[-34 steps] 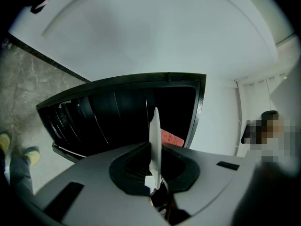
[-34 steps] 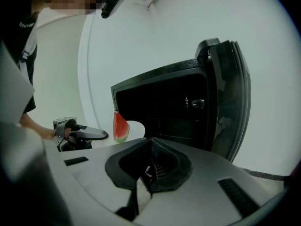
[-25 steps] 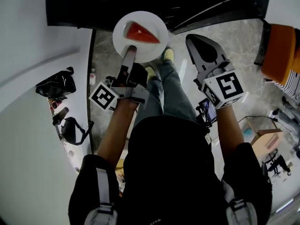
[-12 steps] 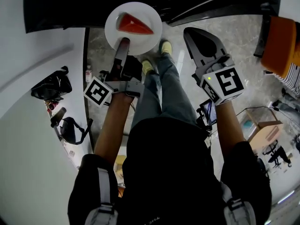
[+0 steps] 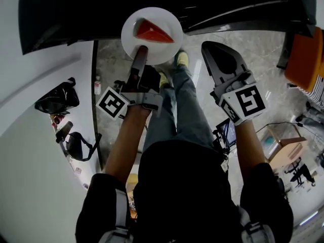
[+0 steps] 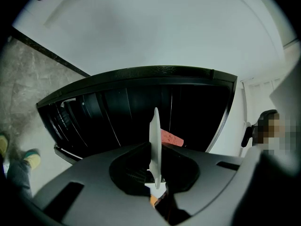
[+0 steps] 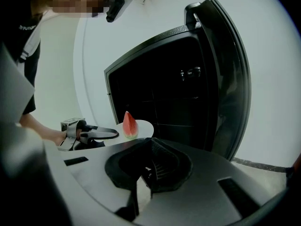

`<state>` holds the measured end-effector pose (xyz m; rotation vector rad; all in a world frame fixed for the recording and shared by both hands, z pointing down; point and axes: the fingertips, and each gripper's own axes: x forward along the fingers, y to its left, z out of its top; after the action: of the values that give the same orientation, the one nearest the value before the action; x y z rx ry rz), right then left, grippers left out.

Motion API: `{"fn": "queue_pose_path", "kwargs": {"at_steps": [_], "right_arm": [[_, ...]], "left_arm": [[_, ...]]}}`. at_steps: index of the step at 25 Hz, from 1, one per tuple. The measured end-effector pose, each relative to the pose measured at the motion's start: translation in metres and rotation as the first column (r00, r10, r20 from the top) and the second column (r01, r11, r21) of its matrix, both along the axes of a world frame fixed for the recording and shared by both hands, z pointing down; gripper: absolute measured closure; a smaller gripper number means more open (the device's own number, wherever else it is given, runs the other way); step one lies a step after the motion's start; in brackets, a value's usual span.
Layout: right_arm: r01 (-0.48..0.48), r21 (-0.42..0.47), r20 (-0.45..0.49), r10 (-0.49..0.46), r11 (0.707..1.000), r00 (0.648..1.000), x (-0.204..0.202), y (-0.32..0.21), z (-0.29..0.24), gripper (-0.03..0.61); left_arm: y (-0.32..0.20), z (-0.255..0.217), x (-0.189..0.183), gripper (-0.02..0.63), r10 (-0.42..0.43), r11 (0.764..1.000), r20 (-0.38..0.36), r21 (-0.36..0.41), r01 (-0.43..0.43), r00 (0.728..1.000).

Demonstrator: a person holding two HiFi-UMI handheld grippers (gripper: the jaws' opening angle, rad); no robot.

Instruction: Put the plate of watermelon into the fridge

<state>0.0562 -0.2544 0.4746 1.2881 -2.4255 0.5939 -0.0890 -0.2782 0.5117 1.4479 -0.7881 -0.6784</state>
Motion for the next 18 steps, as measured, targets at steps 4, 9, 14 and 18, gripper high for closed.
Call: {"fn": "queue_pose_path", "kwargs": {"at_steps": [4, 9, 14, 18], "right_arm": [[-0.001, -0.005, 0.014, 0.001, 1.000, 1.000, 0.000, -0.006, 0.007, 0.567], [0.017, -0.014, 0.028, -0.017, 1.000, 0.999, -0.004, -0.012, 0.013, 0.567], [0.029, -0.026, 0.038, -0.028, 0.999, 0.999, -0.005, -0.016, 0.018, 0.566], [0.042, -0.033, 0.037, -0.041, 0.999, 0.998, -0.009, -0.015, 0.022, 0.566]], "left_arm": [[-0.008, 0.009, 0.002, 0.584, -0.003, 1.000, 0.016, 0.003, 0.003, 1.000], [-0.020, 0.031, 0.002, 0.584, -0.009, 1.000, 0.056, -0.010, 0.010, 0.998], [-0.036, 0.051, 0.006, 0.584, -0.040, 0.998, 0.038, -0.037, 0.042, 0.998], [-0.048, 0.063, 0.007, 0.584, -0.077, 0.996, 0.016, -0.045, 0.078, 0.997]]}}
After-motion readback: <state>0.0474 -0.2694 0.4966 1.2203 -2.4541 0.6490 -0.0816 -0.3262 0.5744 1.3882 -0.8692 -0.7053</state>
